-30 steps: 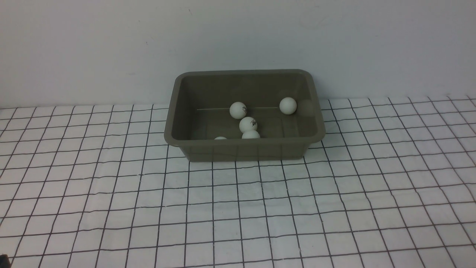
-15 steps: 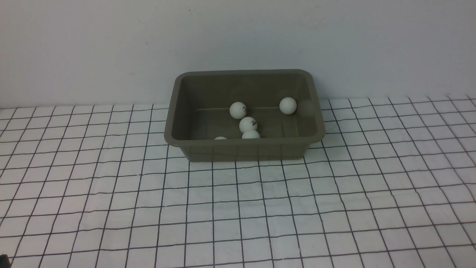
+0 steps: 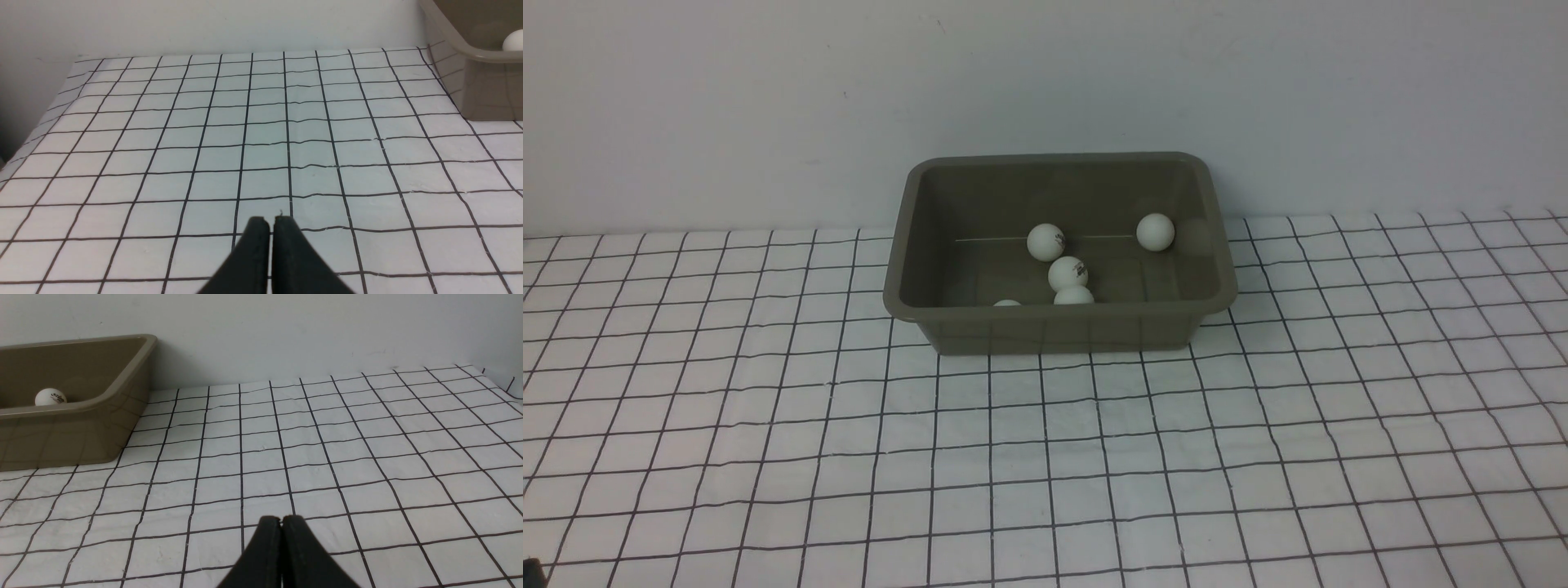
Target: Put the table tennis balls into the box on the white checkered tablecloth.
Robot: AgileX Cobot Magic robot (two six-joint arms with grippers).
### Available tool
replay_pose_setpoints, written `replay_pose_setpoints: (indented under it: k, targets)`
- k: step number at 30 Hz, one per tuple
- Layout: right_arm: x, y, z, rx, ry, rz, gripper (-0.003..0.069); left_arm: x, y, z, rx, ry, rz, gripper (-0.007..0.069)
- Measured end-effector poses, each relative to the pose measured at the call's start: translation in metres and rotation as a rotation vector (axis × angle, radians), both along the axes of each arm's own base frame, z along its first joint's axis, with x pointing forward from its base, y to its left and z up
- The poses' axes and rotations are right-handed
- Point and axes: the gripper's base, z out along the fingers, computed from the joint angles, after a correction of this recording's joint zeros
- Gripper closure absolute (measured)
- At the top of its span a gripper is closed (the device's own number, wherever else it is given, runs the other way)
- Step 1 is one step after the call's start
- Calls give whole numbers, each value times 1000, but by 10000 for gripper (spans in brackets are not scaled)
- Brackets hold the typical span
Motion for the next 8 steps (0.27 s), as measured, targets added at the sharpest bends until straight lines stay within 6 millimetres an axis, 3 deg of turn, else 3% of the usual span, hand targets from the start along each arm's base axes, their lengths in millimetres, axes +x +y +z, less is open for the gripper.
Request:
replay_pose_setpoints:
  k: [8]
  targets:
    - [0, 0, 0, 0, 0, 0, 676, 0, 0, 0, 5, 0, -1, 629]
